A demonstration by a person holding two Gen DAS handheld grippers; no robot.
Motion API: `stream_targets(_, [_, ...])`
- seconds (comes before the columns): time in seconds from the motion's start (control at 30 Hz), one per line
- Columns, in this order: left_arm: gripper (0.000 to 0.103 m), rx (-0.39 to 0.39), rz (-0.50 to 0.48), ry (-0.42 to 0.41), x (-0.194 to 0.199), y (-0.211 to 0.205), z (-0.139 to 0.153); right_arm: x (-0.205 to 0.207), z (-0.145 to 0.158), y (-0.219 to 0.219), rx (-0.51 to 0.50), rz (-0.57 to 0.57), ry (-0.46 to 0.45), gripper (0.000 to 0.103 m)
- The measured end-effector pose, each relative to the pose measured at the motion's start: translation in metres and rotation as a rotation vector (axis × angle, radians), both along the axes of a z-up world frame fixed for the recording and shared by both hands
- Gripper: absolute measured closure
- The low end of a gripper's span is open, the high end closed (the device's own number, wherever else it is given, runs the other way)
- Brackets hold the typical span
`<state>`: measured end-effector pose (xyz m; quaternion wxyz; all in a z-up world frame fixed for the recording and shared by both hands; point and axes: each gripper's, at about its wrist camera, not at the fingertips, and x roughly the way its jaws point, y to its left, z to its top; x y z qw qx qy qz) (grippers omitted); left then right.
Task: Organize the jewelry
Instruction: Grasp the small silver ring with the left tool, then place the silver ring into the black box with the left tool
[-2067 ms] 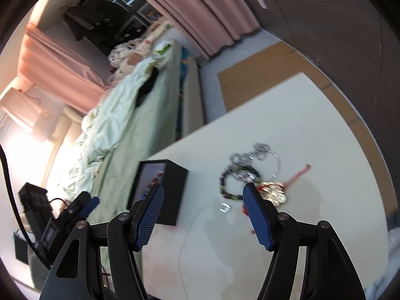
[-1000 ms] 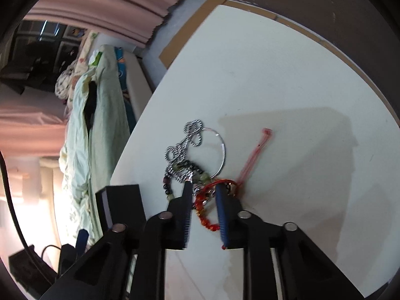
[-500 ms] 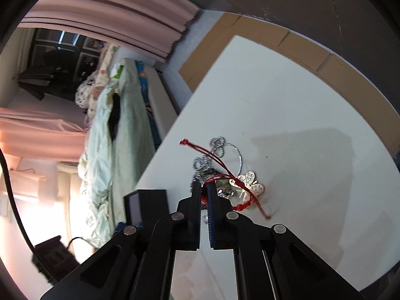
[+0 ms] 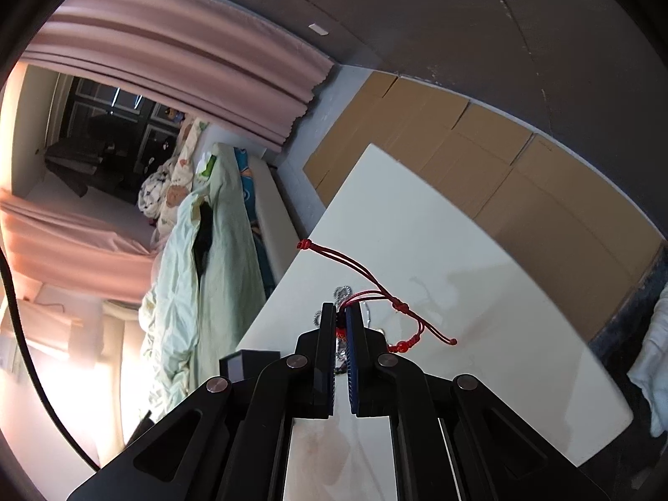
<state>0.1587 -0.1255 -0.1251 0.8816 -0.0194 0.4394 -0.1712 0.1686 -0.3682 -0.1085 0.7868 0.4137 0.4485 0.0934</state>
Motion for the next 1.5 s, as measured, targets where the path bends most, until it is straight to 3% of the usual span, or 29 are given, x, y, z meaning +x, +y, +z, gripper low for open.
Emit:
stream_targets(0.13, [0.048,0.045,-0.003,0.024,0.004,-0.008,-0.016,-0.001,0.001,-0.003,0.001,0.000,-0.004,0.097])
stream_targets(0.3, [0.060,0.092,-0.002,0.045,0.011,-0.013,-0.033,-0.001,0.003,-0.002,0.000,0.014,-0.011,0.097])
stream_targets(0.63, [0.067,0.147,-0.017,0.044,0.018,-0.023,-0.048,0.001,0.005,0.000,-0.005,0.035,-0.015,0.097])
stream_targets(0.73, [0.089,0.174,-0.008,0.042,0.020,-0.023,-0.048,0.002,0.004,0.002,-0.008,0.035,-0.014,0.097])
stream_targets(0.93, [0.092,0.138,-0.032,0.037,0.016,-0.021,-0.043,0.003,0.004,0.007,-0.013,0.048,-0.016,0.097])
stream_targets(1.5, [0.092,-0.041,0.079,-0.090,-0.002,0.045,0.034,0.001,0.013,0.058,-0.013,0.140,-0.100,0.097])
